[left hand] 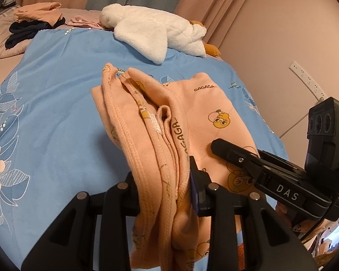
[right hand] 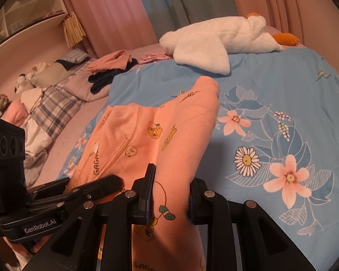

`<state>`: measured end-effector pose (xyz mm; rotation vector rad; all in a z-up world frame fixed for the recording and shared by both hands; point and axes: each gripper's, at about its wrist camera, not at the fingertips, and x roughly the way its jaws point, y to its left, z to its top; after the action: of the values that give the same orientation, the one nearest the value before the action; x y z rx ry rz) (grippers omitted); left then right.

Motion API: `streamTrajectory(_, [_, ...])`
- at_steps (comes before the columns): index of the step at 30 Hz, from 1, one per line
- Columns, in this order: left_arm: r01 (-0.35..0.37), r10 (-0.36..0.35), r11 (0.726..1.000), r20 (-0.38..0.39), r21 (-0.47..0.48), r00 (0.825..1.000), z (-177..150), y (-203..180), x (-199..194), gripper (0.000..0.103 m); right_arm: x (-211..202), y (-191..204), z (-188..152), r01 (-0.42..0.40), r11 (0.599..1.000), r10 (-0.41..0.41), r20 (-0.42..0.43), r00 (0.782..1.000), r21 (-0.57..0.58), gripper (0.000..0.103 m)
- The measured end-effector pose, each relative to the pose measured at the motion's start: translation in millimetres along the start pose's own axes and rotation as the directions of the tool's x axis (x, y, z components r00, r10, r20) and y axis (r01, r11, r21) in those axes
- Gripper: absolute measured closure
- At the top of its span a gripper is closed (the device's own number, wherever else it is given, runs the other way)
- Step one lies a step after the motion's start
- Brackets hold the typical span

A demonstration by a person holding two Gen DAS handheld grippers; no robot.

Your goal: Fold small clothes

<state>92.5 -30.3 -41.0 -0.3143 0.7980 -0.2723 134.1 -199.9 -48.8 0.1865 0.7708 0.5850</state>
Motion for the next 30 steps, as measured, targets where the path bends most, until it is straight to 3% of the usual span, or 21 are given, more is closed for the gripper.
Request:
streamTrajectory(18, [-0.044,0.043,0.999,-0.04,-0.021,0.998,-10.8,6.2,14.2,0.071,16.0,6.2,-12.4,0.036,0.999,-0.037,-0.053,0.998,-0.01,0.077])
streamTrajectory(30, [-0.066,0.053,0.994,-0.141,-0.086,0.989,-29.1,33.4,55.4,0.071,53.6,-3.0,-32.0,0.041,0.999,-0.036,-0.164,0.986,0.029,0.077])
